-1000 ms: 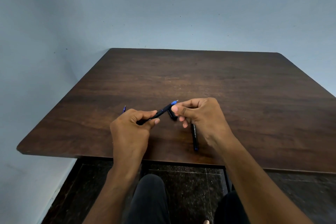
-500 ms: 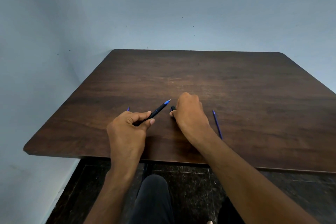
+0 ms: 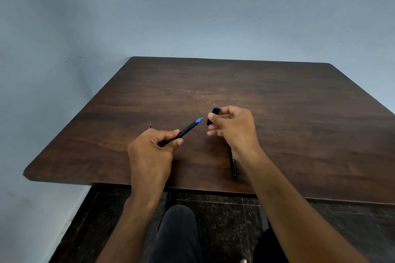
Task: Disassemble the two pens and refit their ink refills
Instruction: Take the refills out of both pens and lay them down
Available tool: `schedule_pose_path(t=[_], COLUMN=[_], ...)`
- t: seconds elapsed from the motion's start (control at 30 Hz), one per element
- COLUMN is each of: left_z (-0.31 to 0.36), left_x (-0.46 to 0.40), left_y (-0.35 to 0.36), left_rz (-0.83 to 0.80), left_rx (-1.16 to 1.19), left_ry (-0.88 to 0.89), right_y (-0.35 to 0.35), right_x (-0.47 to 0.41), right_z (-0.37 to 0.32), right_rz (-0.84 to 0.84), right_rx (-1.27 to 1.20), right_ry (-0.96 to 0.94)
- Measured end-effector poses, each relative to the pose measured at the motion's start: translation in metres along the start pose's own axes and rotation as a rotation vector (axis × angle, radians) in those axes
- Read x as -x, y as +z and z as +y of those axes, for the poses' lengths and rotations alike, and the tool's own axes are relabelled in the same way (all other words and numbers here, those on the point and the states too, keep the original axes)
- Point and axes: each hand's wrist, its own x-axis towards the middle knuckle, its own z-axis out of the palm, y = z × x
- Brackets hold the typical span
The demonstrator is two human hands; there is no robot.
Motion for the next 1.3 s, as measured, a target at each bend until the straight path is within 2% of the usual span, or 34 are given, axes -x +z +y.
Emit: schedule_pose_path(t=[0.1, 0.23, 0.5, 0.67, 0.97, 1.13, 1.2, 1.3], left_z=[0.002, 0.002, 0.006, 0.009, 0.018, 0.021, 0.026, 0.034], left_x=[0.0, 0.0, 0.001, 0.001, 0.013, 0.018, 0.02, 0.023], left_y=[0.002, 0.005, 0.009, 0.016, 0.029, 0.032, 0.035, 0.043], left_rz=[-0.012, -0.015, -0.032, -0.055, 0.004, -0.021, -0.052, -0.129], left_rx=[0.003, 0.015, 0.029, 0.019, 0.036, 0.052, 0.153, 0.314], left_ry=[0.01, 0.017, 0.074, 0.089, 0.134, 0.077, 0.007, -0.086], right_y=[-0.005, -0.009, -0.01, -0.011, -0.018, -0.018, -0.016, -0.014], right_x=[0.004, 0.01, 0.02, 0.022, 0.022, 0.029, 0.033, 0.039], right_z=[-0.001, -0.003, -0.003, 0.002, 0.004, 0.007, 0.006, 0.007], right_rz=[-0.048, -0.138, -0.22, -0.203, -0.142, -0.116, -0.115, -0.056], right_rx=[-0.267, -0.365, -0.379, -0.408, -0.302, -0.315, -0.349, -0.271], right_ry=[0.073, 0.085, 0.098, 0.098, 0.011, 0.023, 0.037, 0.018])
